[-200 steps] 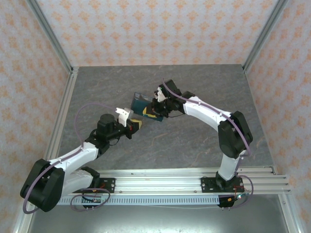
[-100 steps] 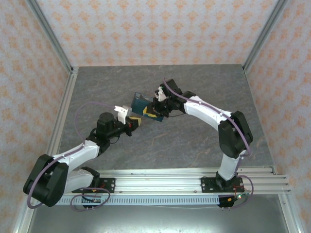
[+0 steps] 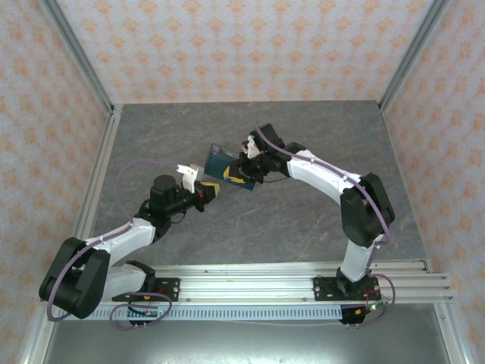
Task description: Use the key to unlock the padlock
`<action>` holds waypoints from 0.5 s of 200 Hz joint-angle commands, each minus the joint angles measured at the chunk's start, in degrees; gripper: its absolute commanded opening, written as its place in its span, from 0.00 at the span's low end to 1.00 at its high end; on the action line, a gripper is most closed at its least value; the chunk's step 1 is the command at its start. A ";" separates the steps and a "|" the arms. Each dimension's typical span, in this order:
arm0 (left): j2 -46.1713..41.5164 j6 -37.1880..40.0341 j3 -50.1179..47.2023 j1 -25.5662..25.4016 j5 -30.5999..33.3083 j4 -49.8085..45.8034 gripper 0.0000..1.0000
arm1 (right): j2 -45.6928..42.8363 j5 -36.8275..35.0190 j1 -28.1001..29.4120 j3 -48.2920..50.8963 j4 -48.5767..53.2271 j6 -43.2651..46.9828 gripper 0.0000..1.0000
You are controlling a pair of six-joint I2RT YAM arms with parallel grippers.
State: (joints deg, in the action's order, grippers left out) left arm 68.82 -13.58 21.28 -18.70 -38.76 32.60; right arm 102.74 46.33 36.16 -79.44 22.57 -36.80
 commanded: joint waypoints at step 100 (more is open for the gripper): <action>0.84 -1.31 0.36 0.24 -2.04 3.68 0.00 | -1.22 1.50 -0.04 1.09 -5.07 -0.21 0.00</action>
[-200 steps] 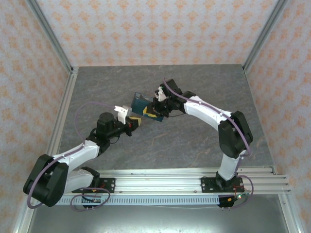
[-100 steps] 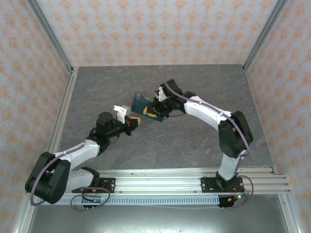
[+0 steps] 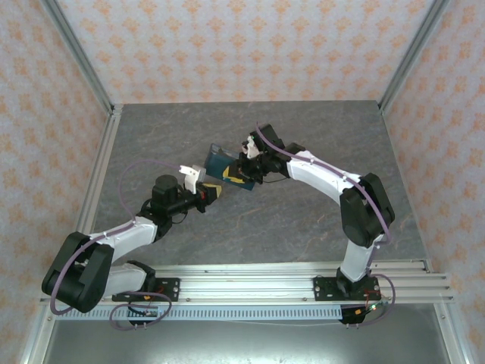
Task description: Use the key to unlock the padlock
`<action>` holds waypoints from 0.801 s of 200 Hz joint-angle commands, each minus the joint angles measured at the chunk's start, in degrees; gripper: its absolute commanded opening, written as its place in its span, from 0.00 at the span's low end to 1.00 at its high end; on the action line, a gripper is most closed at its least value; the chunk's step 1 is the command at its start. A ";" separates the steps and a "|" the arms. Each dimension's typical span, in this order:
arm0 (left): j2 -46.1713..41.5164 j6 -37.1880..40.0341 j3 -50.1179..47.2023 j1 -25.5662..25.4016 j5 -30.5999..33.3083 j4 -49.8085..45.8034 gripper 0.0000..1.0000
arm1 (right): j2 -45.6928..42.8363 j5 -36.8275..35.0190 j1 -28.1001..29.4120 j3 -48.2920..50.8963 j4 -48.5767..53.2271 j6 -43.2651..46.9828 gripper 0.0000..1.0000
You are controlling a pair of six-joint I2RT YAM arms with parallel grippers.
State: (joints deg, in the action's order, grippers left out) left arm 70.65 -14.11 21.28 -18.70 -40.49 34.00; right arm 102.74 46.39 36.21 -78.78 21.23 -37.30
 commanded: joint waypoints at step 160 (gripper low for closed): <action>1.79 -3.49 1.92 0.24 0.61 4.63 0.00 | -1.84 2.75 -0.08 3.59 -8.48 -2.89 0.00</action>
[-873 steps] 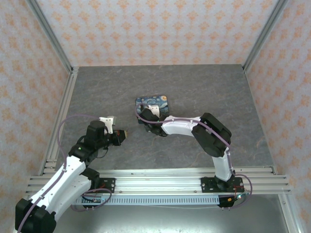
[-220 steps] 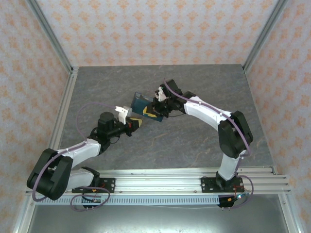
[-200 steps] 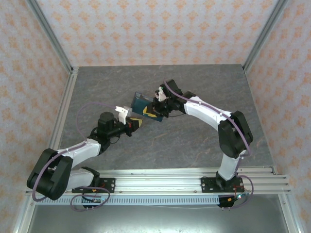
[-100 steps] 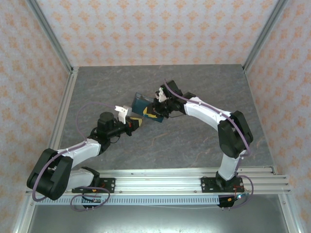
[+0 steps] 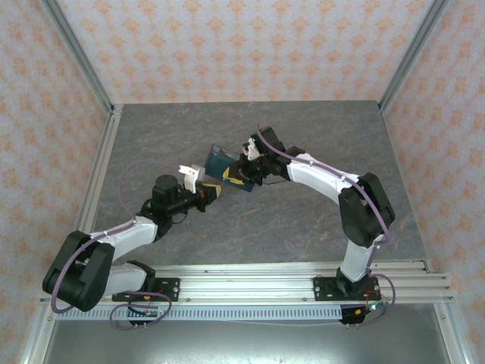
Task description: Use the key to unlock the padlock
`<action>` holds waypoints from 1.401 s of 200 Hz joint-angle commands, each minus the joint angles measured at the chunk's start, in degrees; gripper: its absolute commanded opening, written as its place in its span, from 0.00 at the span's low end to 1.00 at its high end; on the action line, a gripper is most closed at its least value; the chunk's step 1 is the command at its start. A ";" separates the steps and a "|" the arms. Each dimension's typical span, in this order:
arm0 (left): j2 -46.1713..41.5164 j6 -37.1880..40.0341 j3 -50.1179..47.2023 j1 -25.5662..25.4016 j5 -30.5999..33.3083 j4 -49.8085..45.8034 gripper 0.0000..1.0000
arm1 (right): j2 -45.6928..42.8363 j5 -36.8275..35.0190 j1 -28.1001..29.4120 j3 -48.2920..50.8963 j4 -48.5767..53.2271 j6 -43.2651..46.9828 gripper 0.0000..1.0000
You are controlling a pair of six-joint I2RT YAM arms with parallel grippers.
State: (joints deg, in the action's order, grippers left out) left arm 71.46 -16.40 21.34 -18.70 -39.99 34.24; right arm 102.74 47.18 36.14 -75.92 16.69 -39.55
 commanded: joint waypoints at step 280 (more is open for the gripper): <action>4.62 10.83 -1.92 -20.31 28.06 -2.00 0.00 | 3.08 -0.42 5.70 9.22 -12.66 -7.92 0.00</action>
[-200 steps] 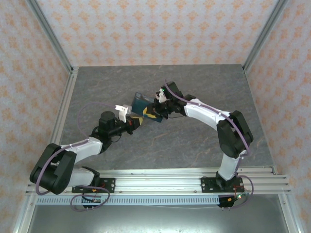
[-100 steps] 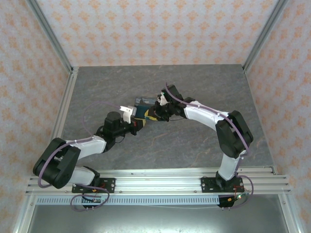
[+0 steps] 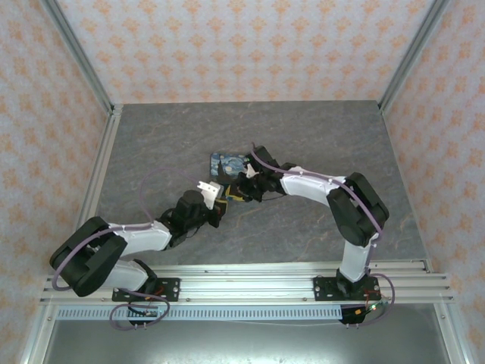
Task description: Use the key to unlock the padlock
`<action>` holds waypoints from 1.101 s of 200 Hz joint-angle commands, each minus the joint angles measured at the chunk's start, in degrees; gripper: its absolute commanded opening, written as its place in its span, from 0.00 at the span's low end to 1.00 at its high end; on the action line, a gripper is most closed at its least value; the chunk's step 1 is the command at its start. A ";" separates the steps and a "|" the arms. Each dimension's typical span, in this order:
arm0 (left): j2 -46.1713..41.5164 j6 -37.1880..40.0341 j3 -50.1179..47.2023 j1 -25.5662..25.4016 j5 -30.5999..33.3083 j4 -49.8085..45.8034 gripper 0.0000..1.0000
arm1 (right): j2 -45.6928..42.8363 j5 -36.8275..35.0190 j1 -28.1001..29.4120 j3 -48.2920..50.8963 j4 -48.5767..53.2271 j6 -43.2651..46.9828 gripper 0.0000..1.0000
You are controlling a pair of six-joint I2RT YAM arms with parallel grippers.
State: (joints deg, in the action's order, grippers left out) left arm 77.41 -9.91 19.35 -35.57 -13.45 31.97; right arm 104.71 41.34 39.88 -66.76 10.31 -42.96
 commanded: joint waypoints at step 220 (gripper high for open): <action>-13.42 4.41 -3.18 -12.16 12.12 -7.27 0.50 | 0.78 4.58 -0.74 -1.54 6.31 -1.96 0.00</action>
State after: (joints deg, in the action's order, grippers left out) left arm 72.07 4.56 19.86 -52.82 11.94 23.38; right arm 105.60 43.97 40.07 -68.27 14.57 -42.85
